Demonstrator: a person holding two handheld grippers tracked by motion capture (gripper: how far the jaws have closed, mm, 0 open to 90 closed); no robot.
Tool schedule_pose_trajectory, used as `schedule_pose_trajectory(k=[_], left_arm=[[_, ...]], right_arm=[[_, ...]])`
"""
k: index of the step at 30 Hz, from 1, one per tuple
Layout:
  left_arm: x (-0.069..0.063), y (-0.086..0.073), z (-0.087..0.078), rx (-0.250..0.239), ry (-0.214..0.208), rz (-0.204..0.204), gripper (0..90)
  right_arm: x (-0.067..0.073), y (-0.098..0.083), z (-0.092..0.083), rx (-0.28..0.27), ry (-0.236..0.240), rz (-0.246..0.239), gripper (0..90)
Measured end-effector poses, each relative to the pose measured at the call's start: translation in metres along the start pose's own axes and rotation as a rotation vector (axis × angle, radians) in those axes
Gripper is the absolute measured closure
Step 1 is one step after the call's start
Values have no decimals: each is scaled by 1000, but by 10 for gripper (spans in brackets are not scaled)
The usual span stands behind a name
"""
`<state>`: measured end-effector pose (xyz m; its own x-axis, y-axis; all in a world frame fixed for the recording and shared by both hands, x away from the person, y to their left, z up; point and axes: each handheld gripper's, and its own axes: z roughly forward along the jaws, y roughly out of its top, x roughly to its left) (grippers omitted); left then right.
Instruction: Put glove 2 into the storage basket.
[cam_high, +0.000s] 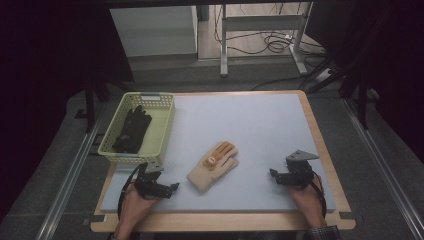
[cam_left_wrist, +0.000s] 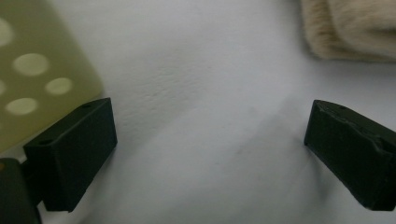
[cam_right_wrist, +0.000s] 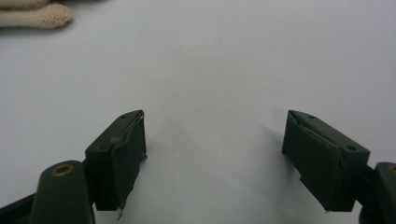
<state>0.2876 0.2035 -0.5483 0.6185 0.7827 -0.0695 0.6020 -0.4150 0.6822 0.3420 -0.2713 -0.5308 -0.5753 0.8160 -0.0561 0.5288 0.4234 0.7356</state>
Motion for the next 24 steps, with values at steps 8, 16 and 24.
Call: schedule_pose_trajectory(k=[8,16,24], left_arm=[[-18,30,-5,-2,-91,44,7],[-39,73,4,13,-141,113,0],[-58,100,43,79,-155,145,0]], right_arm=[[0,0,0,-1,-3,-1,210],[0,0,0,-1,-3,-1,210],[0,0,0,-2,-3,-2,210]])
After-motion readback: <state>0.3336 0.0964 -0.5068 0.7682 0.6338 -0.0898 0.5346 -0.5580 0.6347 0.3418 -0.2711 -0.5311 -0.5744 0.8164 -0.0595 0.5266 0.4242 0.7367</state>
